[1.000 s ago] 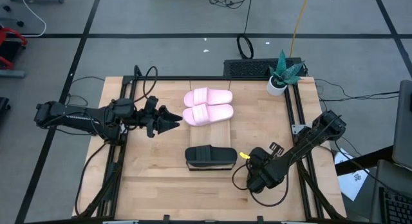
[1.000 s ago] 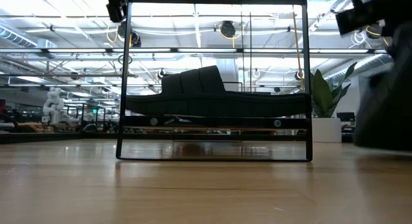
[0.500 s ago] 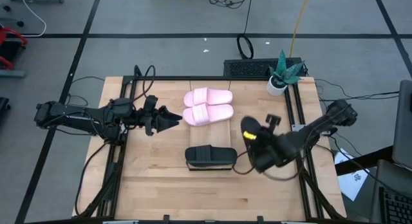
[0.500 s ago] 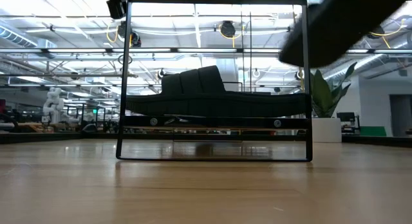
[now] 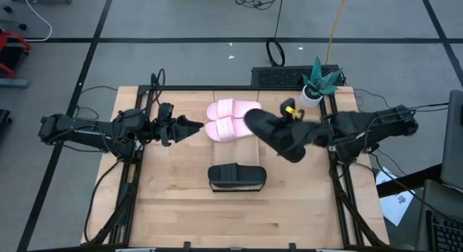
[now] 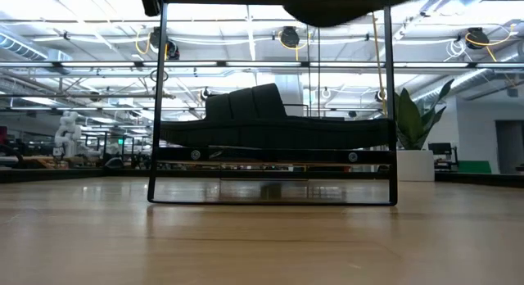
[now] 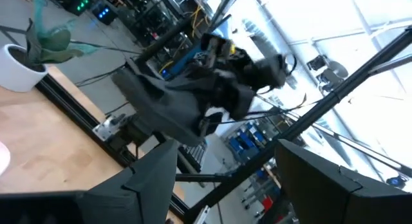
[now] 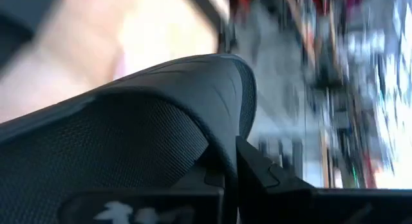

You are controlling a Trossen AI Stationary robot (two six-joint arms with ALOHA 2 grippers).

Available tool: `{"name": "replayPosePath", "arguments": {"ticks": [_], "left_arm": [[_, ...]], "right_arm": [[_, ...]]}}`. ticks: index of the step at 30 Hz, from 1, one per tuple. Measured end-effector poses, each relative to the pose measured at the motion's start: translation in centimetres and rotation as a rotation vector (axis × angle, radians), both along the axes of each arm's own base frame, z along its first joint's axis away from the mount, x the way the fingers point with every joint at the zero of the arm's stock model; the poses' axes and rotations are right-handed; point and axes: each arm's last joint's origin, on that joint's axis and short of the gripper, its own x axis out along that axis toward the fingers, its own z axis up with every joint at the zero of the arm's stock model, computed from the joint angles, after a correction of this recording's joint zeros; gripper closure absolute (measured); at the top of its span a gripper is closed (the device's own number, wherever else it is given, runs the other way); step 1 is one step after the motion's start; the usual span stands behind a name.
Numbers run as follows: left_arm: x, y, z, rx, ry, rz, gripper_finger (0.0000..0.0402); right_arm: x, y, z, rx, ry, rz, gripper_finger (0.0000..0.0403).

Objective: Pick and place slides into the shelf
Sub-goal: Put the black slide on the shelf

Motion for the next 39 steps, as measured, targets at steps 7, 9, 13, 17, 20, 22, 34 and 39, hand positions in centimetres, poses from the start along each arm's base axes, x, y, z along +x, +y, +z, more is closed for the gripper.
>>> {"name": "replayPosePath", "arguments": {"ticks": [7,9,13,17,20,22,34,39], "left_arm": [[0.0,0.1,0.0,-0.007,0.000,0.034,0.0144],[0.0,0.1,0.0,-0.008,0.000,0.041,0.0144],[-0.1,0.1,0.1,0.003,-0.004,0.043,0.0144],[-0.2,0.2,0.3,-0.001,-0.021,0.054,0.0144],[-0.3,0.3,0.7,-0.007,-0.067,0.090,0.0144],[-0.5,0.3,1.1,0.001,-0.113,0.100,0.0144],[-0.7,0.6,1.8,-0.007,-0.182,0.162,0.0144],[-0.7,1.1,1.7,-0.008,-0.175,0.193,0.0144]], "right_arm": [[1.3,-3.1,2.1,-0.026,-0.105,0.321,0.0402],[1.6,-3.7,2.0,-0.005,-0.106,0.394,0.0402],[2.6,-4.6,0.8,0.049,-0.101,0.525,0.0402],[3.6,-4.8,-0.9,0.075,-0.118,0.679,0.0402],[4.6,-5.1,-2.5,0.085,-0.142,0.767,0.0402],[5.2,-5.5,-3.7,0.086,-0.147,0.793,0.0402],[7.8,-8.0,-7.9,0.052,-0.143,0.969,0.0402],[9.0,-9.1,-9.5,0.071,-0.108,1.006,0.0403]]}}
